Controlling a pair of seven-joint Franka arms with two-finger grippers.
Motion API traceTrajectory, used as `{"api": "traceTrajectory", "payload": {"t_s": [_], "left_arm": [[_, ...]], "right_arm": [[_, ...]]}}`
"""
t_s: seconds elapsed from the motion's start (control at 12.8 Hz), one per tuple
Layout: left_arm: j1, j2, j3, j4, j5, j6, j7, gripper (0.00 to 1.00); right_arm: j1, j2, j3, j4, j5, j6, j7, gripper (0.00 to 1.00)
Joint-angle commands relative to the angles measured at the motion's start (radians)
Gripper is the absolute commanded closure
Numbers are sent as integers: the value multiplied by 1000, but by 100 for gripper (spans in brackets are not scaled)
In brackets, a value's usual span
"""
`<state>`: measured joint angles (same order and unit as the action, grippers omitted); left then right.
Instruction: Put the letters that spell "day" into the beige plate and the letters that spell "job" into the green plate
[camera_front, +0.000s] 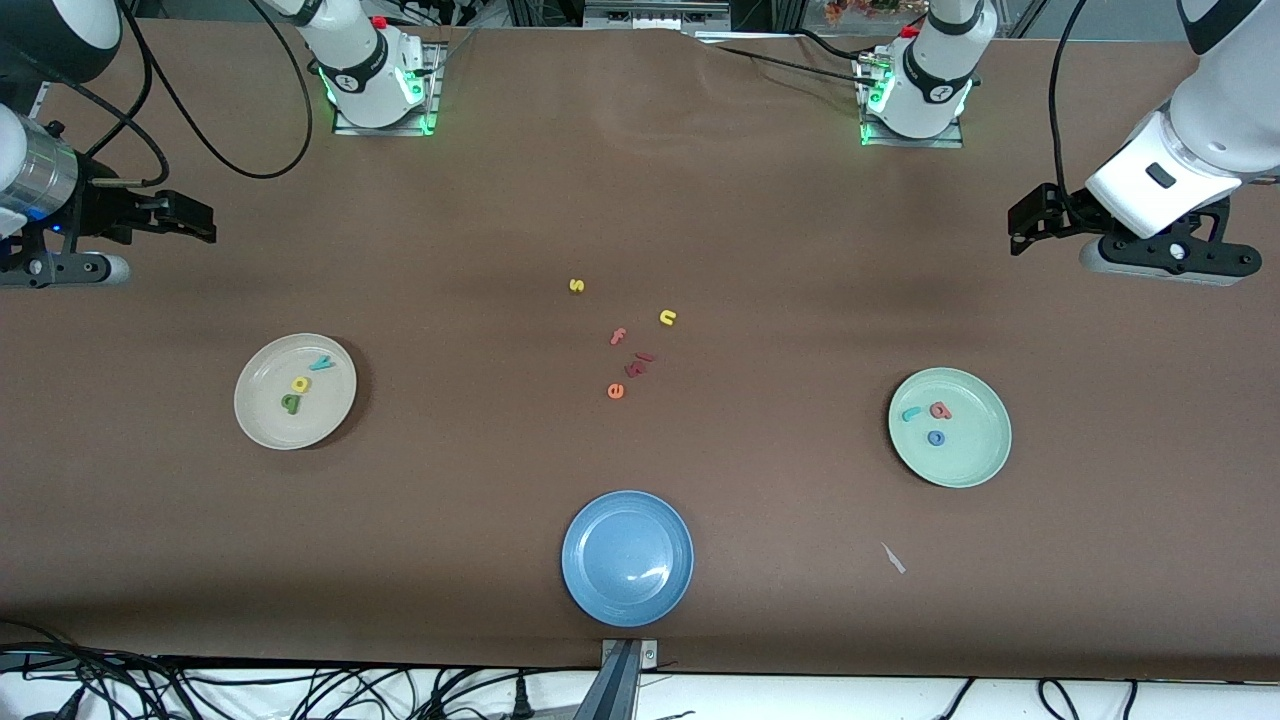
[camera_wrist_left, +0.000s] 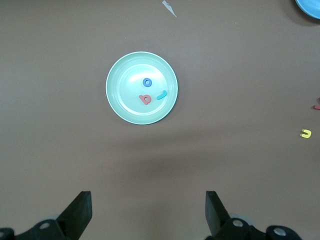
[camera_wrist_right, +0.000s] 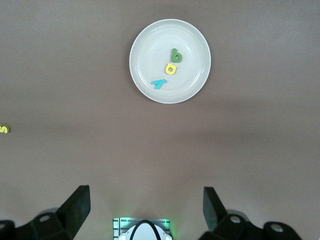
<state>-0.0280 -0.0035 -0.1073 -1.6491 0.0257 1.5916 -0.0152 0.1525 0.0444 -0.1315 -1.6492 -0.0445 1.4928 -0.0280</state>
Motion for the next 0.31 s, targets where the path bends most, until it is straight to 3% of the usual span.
{"api": "traceTrajectory", "payload": {"t_s": [0.0,0.23], "left_arm": [[8,11,0,29,-20,-21,14,0],[13,11,5,29,-20,-21,15,0]], "right_arm": [[-2,11,-2,25,-11,-3,-9,0],[-7,11,-2,23,-9,-3,-9,0]]}}
